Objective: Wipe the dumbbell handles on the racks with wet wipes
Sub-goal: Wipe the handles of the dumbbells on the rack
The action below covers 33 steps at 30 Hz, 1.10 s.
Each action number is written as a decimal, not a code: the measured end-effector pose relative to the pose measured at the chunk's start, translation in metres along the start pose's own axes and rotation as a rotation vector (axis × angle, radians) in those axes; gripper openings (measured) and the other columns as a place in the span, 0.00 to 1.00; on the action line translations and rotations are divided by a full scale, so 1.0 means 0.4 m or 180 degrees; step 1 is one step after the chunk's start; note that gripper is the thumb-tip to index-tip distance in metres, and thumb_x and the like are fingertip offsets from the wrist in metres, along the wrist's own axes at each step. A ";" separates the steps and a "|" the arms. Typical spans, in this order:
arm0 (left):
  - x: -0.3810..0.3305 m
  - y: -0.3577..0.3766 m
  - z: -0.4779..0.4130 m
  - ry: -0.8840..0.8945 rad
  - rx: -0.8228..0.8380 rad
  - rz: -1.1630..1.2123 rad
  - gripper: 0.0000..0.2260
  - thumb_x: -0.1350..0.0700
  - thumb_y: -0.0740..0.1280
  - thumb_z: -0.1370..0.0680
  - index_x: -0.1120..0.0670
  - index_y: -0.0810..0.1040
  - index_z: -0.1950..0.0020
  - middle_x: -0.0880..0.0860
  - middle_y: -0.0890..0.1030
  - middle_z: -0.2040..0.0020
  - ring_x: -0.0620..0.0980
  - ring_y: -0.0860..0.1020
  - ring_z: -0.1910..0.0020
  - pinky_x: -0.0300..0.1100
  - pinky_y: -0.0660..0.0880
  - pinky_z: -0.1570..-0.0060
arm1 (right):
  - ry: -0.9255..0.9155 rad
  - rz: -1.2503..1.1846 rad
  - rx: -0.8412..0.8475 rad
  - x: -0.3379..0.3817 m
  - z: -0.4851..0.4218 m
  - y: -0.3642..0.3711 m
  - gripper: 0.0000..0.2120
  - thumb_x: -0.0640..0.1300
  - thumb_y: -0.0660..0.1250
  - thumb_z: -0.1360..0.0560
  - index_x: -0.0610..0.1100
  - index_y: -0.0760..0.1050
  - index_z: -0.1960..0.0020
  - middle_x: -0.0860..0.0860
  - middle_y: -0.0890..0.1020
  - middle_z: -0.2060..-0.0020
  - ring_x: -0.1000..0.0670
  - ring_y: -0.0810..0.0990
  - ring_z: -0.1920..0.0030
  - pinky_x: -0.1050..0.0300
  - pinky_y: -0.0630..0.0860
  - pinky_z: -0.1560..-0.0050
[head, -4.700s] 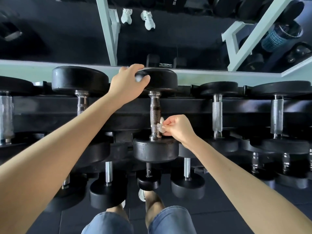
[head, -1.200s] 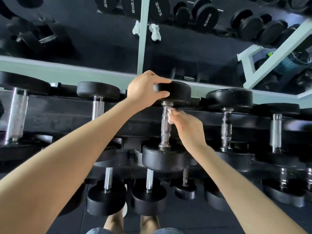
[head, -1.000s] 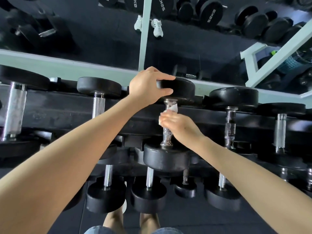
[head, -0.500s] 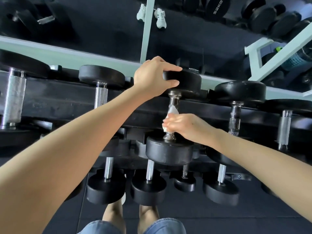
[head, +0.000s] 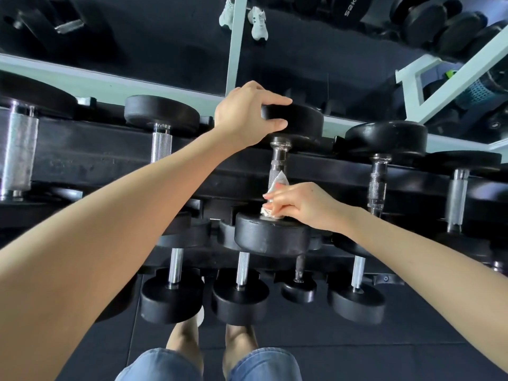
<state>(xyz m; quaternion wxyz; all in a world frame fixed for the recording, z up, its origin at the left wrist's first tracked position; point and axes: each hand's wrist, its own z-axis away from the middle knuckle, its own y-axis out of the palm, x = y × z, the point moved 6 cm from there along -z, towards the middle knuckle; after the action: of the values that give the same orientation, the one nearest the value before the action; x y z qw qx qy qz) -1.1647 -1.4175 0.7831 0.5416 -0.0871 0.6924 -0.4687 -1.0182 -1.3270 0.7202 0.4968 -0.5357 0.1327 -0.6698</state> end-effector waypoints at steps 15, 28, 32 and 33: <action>0.004 0.003 -0.002 -0.0064 0.0068 0.0247 0.17 0.46 0.71 0.27 0.39 0.77 0.38 0.47 0.74 0.42 0.49 0.73 0.42 0.45 0.74 0.51 | 0.2004 -0.2353 -0.1956 -0.100 0.045 -0.073 0.09 0.31 0.62 0.26 0.35 0.75 0.65 0.48 0.76 0.77 0.51 0.72 0.77 0.60 0.70 0.71; 0.006 0.002 0.006 -0.0086 0.0049 0.0337 0.16 0.47 0.71 0.27 0.39 0.77 0.39 0.45 0.74 0.42 0.46 0.72 0.41 0.48 0.74 0.46 | 0.2592 -0.2387 -0.1642 -0.144 -0.031 -0.031 0.10 0.29 0.58 0.28 0.40 0.70 0.64 0.42 0.76 0.66 0.40 0.79 0.63 0.48 0.79 0.62; 0.006 0.005 0.007 -0.0095 0.0016 0.0406 0.16 0.48 0.72 0.28 0.38 0.77 0.41 0.42 0.73 0.45 0.44 0.73 0.41 0.40 0.71 0.48 | 0.2661 -0.2518 -0.1725 -0.115 0.002 0.064 0.10 0.36 0.61 0.25 0.41 0.68 0.65 0.41 0.76 0.67 0.42 0.78 0.64 0.43 0.76 0.62; 0.006 0.005 0.006 -0.0092 0.0015 0.0400 0.16 0.48 0.72 0.27 0.38 0.77 0.41 0.42 0.73 0.45 0.44 0.73 0.42 0.39 0.70 0.49 | 0.2572 -0.2388 -0.1677 -0.110 0.014 0.064 0.12 0.38 0.62 0.24 0.41 0.68 0.66 0.43 0.76 0.68 0.44 0.76 0.64 0.45 0.74 0.63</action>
<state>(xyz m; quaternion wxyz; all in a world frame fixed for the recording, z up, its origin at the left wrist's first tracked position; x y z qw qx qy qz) -1.1629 -1.4193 0.7800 0.5801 -0.0489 0.6875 -0.4340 -1.0031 -1.3017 0.6786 -0.0119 -0.3543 0.2741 -0.8940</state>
